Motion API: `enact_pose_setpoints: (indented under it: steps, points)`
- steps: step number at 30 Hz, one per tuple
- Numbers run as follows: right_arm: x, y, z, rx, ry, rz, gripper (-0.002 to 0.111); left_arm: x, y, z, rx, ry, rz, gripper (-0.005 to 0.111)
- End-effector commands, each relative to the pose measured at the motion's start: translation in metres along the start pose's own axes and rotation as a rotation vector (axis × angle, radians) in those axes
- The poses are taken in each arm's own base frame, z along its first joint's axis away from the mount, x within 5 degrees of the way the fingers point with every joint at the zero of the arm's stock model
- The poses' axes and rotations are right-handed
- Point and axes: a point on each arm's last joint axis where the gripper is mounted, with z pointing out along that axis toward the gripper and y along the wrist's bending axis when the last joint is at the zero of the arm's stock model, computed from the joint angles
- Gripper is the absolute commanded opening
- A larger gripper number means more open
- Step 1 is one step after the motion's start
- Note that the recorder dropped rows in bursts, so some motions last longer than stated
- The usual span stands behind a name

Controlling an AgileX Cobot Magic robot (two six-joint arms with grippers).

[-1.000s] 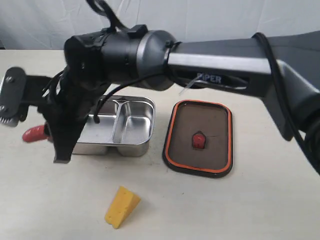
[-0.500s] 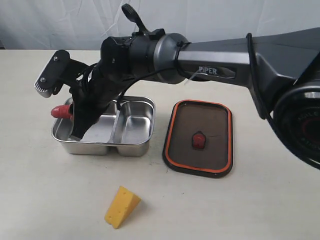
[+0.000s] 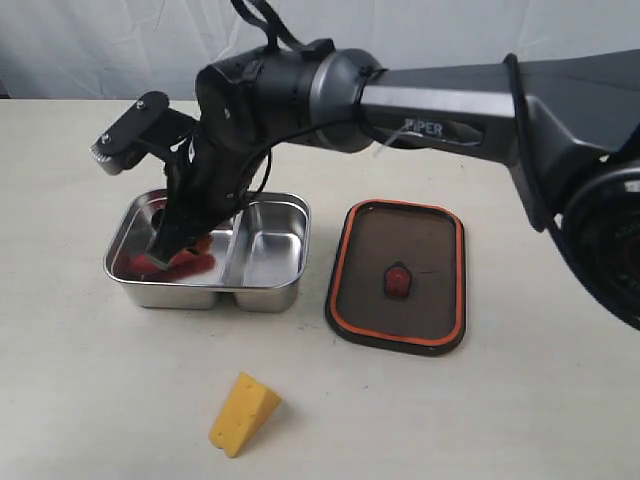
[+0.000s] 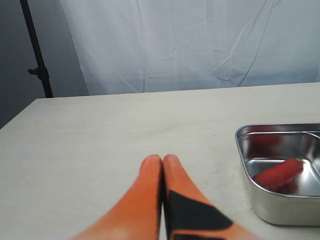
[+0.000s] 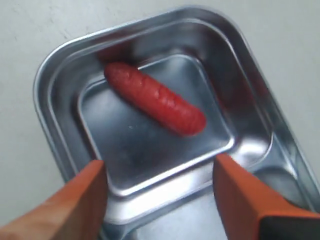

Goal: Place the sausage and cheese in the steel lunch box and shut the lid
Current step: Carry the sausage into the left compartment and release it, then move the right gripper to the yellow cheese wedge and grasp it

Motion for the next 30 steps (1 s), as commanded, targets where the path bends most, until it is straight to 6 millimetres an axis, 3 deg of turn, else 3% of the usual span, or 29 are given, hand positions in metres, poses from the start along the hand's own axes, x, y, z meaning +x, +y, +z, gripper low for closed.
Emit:
enact_pose_setpoints:
  steps: [1, 6, 7, 11, 15, 19, 22, 26, 30]
  points:
    - [-0.002, 0.001, -0.047, -0.022, 0.108, 0.238, 0.059, 0.001, 0.0, 0.0, -0.007, -0.01, 0.001, 0.0]
    - [0.004, 0.021, -0.086, -0.15, 0.233, 0.276, 0.058, 0.001, 0.0, 0.0, -0.007, -0.01, 0.001, 0.0]
    - [-0.001, 0.036, -0.097, -0.224, 0.206, 0.234, 0.058, 0.001, 0.0, 0.0, -0.007, -0.01, 0.001, 0.0]
    - [-0.01, 0.067, -0.111, -0.302, 0.165, 0.163, 0.058, 0.001, 0.0, 0.0, -0.007, -0.01, 0.001, 0.0]
    - [-0.011, 0.084, -0.112, -0.225, 0.218, 0.353, 0.058, 0.001, 0.0, 0.0, -0.006, -0.01, -0.003, 0.0]
    - [-0.002, 0.102, -0.102, -0.063, 0.29, 0.546, 0.058, 0.001, 0.0, 0.0, -0.006, -0.01, -0.003, 0.0]
    - [0.021, 0.124, -0.08, 0.08, 0.351, 0.705, 0.058, 0.001, 0.0, 0.0, -0.006, -0.01, -0.003, 0.0]
    - [0.049, 0.129, -0.043, 0.114, 0.292, 1.049, 0.058, 0.001, 0.0, 0.0, -0.006, -0.01, -0.003, 0.0]
    - [0.067, 0.131, -0.029, 0.147, 0.287, 1.221, 0.058, 0.001, 0.0, 0.0, -0.006, -0.01, -0.003, 0.0]
